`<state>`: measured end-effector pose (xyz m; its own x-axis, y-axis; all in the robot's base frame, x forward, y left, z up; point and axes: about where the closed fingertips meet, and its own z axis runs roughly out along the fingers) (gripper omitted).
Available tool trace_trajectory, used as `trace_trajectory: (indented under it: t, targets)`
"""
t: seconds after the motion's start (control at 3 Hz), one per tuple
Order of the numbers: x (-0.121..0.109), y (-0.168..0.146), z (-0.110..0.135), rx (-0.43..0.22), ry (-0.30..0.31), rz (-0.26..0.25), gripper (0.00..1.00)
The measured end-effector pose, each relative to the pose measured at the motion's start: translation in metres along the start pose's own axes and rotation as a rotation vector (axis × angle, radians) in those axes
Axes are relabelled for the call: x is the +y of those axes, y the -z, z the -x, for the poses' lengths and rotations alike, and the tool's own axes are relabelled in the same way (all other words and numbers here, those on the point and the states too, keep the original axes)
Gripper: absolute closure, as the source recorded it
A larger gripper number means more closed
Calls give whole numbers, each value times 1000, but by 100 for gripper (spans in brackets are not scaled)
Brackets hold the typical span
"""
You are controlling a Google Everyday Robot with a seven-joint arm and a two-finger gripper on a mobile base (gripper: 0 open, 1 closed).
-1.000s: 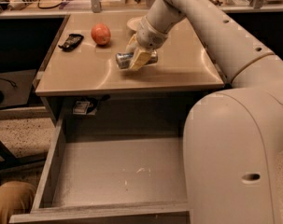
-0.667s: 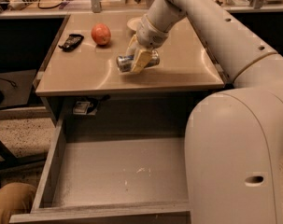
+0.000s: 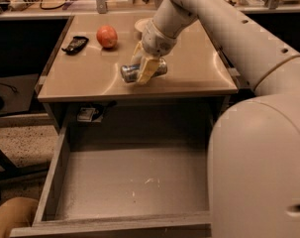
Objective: Place redbull can into top drawer
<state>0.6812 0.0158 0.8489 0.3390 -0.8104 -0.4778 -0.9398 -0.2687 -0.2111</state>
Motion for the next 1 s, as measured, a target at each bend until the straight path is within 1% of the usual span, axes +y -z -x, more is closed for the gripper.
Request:
trace_trajectory:
  t: [0.33, 0.67, 1.0]
  targets:
    - [28, 40, 34, 17, 64, -121, 100]
    - [57, 75, 72, 60, 154, -277, 100]
    - [96, 46, 72, 73, 164, -283, 100]
